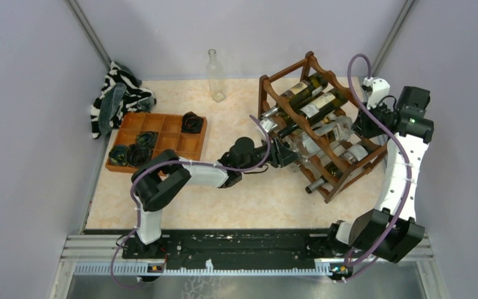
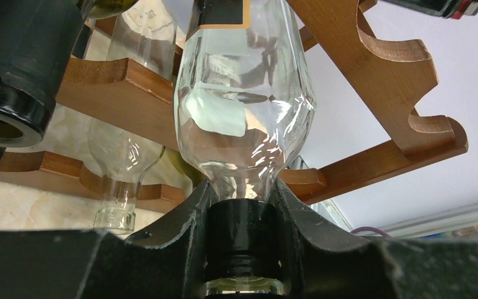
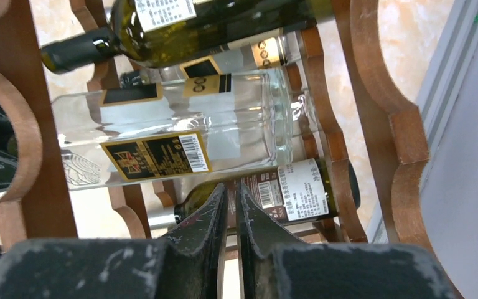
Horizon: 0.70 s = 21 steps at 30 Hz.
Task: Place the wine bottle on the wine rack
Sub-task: Place the wine bottle in the wine rack.
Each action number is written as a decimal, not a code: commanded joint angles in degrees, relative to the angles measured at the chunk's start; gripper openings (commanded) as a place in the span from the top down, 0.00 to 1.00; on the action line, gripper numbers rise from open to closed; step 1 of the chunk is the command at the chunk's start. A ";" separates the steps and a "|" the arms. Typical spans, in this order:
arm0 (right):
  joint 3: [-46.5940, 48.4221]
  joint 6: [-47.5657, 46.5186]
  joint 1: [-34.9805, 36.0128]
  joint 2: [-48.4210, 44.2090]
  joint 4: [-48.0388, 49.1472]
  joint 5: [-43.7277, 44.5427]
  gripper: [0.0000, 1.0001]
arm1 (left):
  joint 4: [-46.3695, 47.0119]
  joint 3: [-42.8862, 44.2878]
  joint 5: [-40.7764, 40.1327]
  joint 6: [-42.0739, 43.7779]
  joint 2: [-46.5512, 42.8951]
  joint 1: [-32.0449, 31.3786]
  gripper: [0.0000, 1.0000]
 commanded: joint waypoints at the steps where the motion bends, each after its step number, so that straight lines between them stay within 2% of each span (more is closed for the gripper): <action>1: 0.57 -4.34 -0.15 2.64 -3.12 1.70 0.91 | 8.53 2.99 -4.63 1.86 0.11 0.16 1.00; 12: -6.01 -3.19 -0.15 3.61 2.22 4.14 0.91 | 10.93 5.53 -6.50 1.06 3.09 -0.44 1.00; 21: -7.85 -0.45 -0.15 4.01 7.16 3.95 0.90 | 7.18 8.91 -8.88 2.43 4.56 -1.14 1.00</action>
